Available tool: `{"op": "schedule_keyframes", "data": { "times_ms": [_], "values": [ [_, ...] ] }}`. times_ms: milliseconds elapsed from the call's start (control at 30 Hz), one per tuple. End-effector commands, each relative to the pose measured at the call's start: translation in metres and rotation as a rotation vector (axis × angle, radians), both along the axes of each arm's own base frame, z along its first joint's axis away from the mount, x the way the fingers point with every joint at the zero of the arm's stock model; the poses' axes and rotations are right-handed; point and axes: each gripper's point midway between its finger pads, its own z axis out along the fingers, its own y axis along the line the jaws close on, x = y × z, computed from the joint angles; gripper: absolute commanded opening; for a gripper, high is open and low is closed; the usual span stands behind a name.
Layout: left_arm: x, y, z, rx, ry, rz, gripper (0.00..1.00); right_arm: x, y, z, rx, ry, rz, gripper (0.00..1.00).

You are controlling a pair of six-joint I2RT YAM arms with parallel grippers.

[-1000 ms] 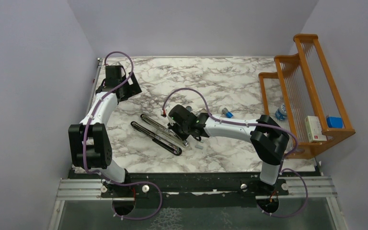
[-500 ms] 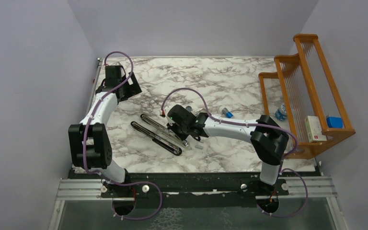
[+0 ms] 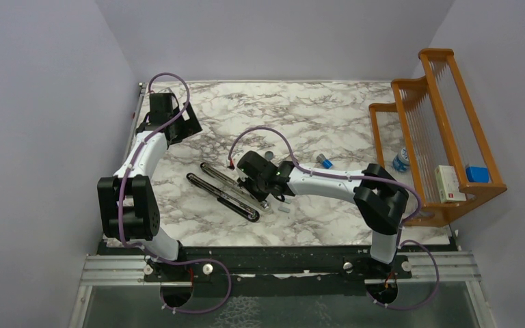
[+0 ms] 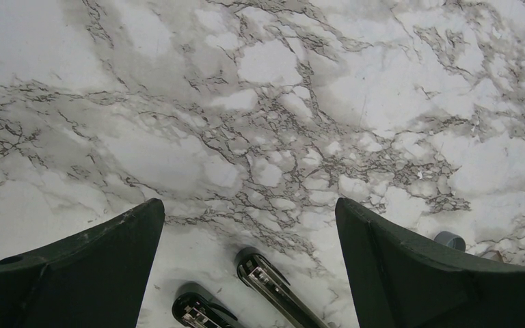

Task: Load the staples into the stapler
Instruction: Install the staple into the stapler.

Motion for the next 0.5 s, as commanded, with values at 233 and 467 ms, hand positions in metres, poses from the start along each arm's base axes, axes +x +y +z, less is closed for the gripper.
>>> {"op": "schedule_keyframes", "data": {
  "times_ms": [233,467],
  "values": [
    [0.002,0.000,-0.003,-0.019,-0.007,-0.002,0.99,0.000,0.002,0.003,-0.007,-0.005,-0.015,0.15],
    [0.003,0.000,-0.003,-0.022,-0.006,-0.005,0.99,0.002,0.008,0.019,0.067,-0.028,-0.044,0.15]
  ]
}}
